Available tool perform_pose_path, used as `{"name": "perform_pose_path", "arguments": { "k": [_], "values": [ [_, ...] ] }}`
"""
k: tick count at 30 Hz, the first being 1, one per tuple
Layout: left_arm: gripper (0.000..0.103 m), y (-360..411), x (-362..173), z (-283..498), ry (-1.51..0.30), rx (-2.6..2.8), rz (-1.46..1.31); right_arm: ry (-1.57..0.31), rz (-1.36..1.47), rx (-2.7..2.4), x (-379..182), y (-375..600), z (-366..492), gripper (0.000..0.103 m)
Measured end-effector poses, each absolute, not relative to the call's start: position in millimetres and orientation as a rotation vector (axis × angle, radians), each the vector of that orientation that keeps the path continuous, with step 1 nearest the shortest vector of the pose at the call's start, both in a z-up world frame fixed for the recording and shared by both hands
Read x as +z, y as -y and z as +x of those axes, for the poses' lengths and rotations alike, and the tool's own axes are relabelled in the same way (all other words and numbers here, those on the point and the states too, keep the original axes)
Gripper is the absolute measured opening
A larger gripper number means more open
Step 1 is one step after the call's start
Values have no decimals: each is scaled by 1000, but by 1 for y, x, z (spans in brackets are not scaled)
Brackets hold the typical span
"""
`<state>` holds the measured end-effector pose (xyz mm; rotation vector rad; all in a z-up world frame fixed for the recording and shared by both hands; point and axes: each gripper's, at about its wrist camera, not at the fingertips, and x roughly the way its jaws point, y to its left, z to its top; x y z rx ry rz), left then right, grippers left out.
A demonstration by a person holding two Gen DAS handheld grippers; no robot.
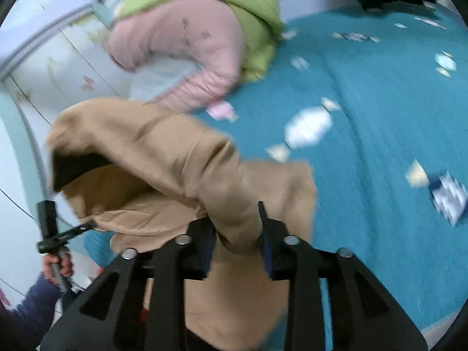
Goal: Fold large clothes
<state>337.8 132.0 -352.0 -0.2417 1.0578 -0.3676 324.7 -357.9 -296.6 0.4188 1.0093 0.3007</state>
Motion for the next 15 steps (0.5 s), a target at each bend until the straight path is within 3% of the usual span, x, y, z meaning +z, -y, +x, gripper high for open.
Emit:
{"name": "perform_pose_path", "arguments": {
  "k": [4,5,6,7,10,15],
  "values": [
    [40,-137,-383,304,-1135,-323,-251,-1095,450,232,-316,368,283,52],
    [46,-140,-385,299,-1146,-310,-259,-1106,453,228,-316,370,277,54],
    [61,-144,-385,292,-1151,-291,-268,-1111,450,228,-314,371,267,55],
    [66,-147,-384,287,-1143,-285,-277,-1118,437,224,-309,371,260,57],
    [74,-164,-370,273,-1095,-257,-318,-1103,433,240,-289,372,244,63],
    [81,-179,-332,253,-934,-222,-450,-1015,481,304,-256,362,235,63]
  ]
}}
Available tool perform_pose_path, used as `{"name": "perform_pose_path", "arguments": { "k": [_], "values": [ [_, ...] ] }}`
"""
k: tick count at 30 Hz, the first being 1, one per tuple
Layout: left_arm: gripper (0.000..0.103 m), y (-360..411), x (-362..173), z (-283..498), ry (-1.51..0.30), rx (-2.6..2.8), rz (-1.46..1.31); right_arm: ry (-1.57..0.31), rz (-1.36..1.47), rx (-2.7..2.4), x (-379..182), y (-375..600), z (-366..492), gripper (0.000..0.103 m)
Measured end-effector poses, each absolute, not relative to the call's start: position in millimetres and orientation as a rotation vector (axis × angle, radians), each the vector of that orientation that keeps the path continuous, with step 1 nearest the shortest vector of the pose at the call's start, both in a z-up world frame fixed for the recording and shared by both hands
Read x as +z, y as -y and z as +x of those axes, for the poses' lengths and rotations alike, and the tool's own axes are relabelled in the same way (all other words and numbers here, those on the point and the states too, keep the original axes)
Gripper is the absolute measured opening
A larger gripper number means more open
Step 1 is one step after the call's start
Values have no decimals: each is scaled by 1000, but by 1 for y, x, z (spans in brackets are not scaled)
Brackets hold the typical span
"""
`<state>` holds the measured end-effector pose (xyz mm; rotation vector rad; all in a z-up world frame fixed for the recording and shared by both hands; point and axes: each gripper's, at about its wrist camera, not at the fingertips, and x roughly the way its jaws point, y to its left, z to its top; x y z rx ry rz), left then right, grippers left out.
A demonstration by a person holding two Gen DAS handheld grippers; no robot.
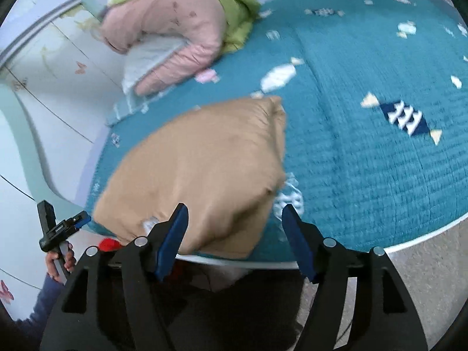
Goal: Fold large clothes
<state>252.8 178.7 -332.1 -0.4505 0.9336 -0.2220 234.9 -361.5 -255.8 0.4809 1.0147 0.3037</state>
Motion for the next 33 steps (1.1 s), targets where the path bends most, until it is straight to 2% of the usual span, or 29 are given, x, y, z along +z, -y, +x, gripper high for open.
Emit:
{"name": "perform_pose_path", "arguments": {
  "k": [2,4,7,11,13,16,21,24,33],
  "values": [
    [86,-178,-327,257,-906,-226,-507,-1006,543,306,-257,356,247,61],
    [86,-163,-331,268,-937,-237,-513,-1050,572,288,-270,348,265,41],
    [86,-141,-345,285,-1006,-220,-478,-1165,662,289,-307,341,289,31],
    [86,-121,-407,306,-1272,-99,-390,-1381,623,148,-368,335,307,28],
    [88,-121,-432,308,-1316,-83,-425,-1430,697,127,-385,341,310,28],
    [89,-127,-428,302,-1262,-92,-486,-1407,644,118,-375,341,312,30],
    [89,-156,-416,285,-1169,-147,-651,-1247,553,192,-327,320,302,32],
    [89,-166,-425,281,-1177,-150,-733,-1161,507,252,-302,295,308,32],
    [89,-137,-437,278,-1161,-157,-693,-1116,468,344,-311,221,352,31]
  ]
}}
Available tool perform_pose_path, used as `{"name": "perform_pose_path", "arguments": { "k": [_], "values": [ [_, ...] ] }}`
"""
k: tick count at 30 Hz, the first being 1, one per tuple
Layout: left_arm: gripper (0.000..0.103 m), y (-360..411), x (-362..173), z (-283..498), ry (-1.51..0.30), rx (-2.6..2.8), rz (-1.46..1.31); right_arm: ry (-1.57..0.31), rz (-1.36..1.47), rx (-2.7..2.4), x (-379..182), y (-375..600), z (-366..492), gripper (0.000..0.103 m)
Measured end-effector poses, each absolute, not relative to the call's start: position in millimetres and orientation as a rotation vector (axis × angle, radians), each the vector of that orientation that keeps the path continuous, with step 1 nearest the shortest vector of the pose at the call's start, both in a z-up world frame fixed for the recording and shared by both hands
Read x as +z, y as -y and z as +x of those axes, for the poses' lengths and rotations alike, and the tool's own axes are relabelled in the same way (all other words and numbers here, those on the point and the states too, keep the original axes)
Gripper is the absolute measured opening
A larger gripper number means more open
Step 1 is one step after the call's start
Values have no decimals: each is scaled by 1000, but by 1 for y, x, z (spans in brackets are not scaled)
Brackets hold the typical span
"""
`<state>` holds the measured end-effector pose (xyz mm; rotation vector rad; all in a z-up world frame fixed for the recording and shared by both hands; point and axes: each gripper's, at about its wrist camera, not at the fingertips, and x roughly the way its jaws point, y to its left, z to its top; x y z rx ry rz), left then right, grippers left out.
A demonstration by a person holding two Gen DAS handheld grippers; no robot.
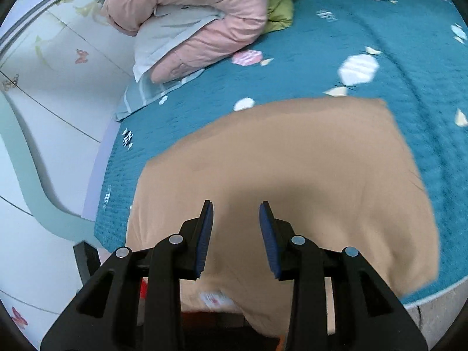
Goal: Fold large clothes
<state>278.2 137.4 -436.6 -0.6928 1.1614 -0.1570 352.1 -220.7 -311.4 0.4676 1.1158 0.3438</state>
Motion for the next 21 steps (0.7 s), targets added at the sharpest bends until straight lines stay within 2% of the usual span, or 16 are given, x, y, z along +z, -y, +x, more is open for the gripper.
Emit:
{"name": "perform_pose_path", "arguments": {
  "k": [2,5,8,9,10,12,15,21],
  "values": [
    [85,-130,-437,279,-1163,-173,-691,-1110,482,349,-317,210,368,30],
    [79,-122,-436,277,-1160,-161,-658,-1096,490,355,-322,194,390,14],
    [62,-124,-436,276,-1153,-160,-660,-1127,507,363,-333,180,417,4],
    [47,-126,-436,276,-1149,-176,-670,-1145,523,377,-340,176,426,3],
    [39,-127,-436,275,-1147,-189,-679,-1168,518,374,-347,171,432,3],
    [31,-130,-434,274,-1144,-197,-681,-1235,492,352,-369,163,442,3],
    [25,-130,-430,274,-1145,-206,-688,-1316,586,328,-405,170,442,0],
    [20,-131,-401,277,-1119,-247,-656,-1343,568,387,-383,178,397,0]
  ]
}}
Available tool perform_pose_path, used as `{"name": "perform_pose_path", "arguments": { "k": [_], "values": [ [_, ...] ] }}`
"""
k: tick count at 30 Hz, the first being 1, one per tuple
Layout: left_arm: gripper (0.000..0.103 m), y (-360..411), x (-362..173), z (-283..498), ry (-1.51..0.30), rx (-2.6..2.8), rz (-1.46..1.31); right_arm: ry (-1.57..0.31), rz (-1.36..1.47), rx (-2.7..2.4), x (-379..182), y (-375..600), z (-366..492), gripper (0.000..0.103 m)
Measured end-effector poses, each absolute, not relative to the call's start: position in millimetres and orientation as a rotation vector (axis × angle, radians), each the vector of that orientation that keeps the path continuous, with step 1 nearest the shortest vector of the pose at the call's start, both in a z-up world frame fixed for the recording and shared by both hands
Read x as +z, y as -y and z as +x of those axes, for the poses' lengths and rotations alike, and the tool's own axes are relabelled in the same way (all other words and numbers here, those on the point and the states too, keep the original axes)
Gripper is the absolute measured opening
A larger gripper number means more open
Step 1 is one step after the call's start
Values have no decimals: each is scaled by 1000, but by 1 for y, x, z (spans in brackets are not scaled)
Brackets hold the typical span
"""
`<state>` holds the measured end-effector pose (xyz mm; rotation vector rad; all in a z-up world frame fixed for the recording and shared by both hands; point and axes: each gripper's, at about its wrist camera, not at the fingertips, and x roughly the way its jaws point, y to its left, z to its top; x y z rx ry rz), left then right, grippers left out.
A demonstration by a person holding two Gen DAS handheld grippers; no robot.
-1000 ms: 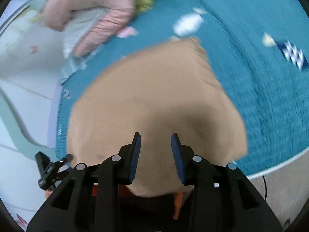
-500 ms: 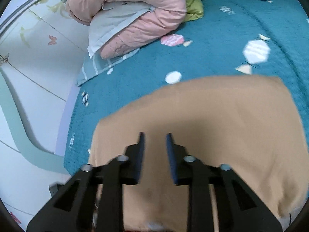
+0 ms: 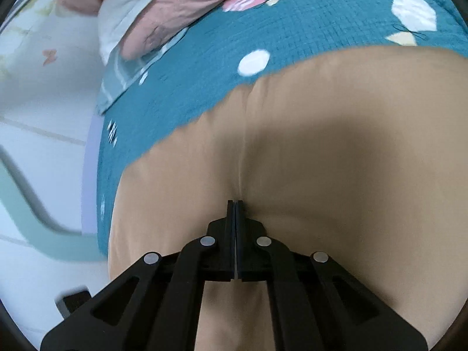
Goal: Fold large clothes
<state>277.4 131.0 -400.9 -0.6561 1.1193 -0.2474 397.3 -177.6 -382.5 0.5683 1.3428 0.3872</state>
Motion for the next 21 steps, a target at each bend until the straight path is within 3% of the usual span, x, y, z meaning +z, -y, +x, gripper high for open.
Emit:
{"name": "perform_pose_path", "arguments": {
  "k": [8,10,11,15,17,19,21],
  "values": [
    [19,-95,-347,290,-1067,-365,-552,-1364,644,394,-419,186,337,0],
    [18,-84,-335,292,-1060,-376,-516,-1358,624,398,-409,188,337,0],
    [18,-79,-326,294,-1053,-387,-510,-1336,610,403,-402,186,334,5],
    [18,-55,-297,302,-1024,-433,-478,-1144,520,462,-344,185,306,9],
    [18,-39,-286,307,-1026,-453,-459,-1065,464,488,-317,184,291,21],
    [18,-19,-276,312,-1033,-471,-426,-976,419,518,-287,185,272,47],
    [18,-6,-270,312,-1033,-480,-397,-907,353,528,-266,181,254,57]
  ]
}}
